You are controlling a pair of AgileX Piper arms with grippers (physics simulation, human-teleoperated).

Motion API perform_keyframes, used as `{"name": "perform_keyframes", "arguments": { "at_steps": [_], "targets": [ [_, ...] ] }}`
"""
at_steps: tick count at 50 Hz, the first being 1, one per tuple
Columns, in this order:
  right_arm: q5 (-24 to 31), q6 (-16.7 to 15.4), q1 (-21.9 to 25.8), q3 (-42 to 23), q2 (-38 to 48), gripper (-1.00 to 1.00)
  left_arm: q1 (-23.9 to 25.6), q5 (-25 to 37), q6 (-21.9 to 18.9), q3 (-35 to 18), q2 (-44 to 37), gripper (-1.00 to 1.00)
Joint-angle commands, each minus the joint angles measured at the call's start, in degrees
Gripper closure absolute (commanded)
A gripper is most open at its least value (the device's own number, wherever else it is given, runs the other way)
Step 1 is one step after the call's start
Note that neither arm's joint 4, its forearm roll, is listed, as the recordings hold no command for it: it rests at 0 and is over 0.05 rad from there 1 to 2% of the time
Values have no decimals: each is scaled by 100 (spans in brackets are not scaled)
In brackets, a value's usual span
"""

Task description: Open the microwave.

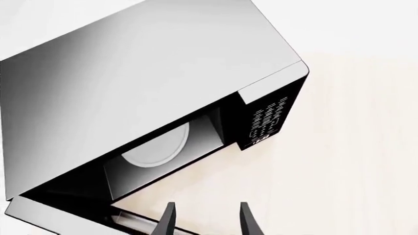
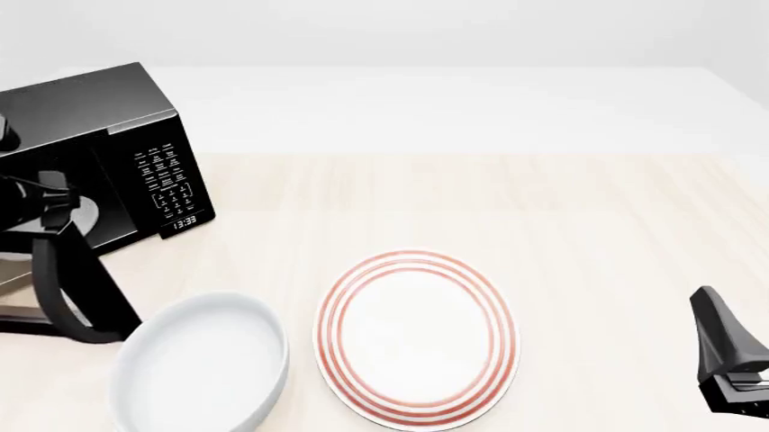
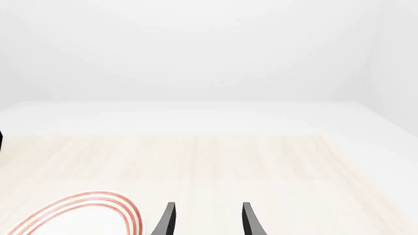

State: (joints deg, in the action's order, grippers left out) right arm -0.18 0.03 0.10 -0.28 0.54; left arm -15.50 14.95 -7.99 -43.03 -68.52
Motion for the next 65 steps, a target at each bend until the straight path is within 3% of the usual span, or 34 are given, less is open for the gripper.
{"name": "perform_keyframes", "arguments": {
  "at_steps": [1,49,65],
  "targets": [
    [0,-1,1,-1,1,-100,78,112,-115,418,62,-100],
    [6,1,1,1,-7,-100,9,309,-66,1165,977,-100],
    [6,-1,3,1,-7,-100,-83,632,-132,1249,1429,-100]
  ]
}}
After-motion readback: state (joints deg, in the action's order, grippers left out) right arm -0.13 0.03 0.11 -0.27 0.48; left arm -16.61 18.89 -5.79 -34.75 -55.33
